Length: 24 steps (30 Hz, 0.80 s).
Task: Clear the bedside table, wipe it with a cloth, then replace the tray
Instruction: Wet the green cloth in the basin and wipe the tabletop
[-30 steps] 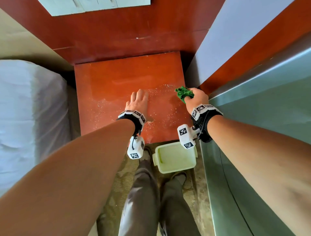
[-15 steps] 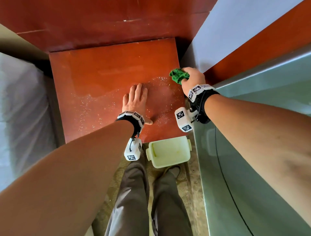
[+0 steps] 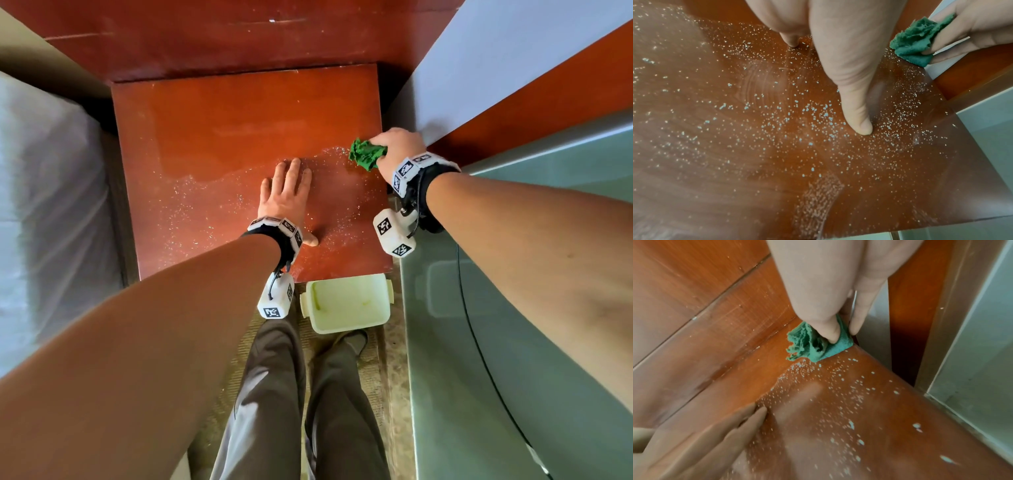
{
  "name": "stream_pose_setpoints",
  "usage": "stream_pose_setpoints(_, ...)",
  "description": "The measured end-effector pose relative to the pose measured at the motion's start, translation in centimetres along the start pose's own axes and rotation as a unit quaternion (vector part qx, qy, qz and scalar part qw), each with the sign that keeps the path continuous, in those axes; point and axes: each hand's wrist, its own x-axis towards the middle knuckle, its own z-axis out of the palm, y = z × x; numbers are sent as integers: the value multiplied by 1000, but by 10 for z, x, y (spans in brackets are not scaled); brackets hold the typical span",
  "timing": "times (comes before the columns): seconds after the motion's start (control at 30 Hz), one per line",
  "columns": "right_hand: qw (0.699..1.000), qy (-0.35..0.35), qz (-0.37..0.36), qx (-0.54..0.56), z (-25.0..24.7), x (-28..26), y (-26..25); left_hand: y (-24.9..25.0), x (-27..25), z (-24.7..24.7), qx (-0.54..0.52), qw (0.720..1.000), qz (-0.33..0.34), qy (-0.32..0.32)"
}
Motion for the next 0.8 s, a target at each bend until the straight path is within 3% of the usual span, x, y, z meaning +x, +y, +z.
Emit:
stream_pose_setpoints(0.33, 999, -17, -16, 40, 40, -64, 18, 1, -1, -2, -7, 1000, -7, -1)
stream_pose_setpoints(0.53, 996, -56, 9, 64, 36, -64, 15, 1, 0, 0, -11, 1000, -8, 8)
stream_pose_setpoints(0.8, 964, 139, 120, 191, 8, -15, 6, 1, 3, 3, -11, 1000, -8, 3)
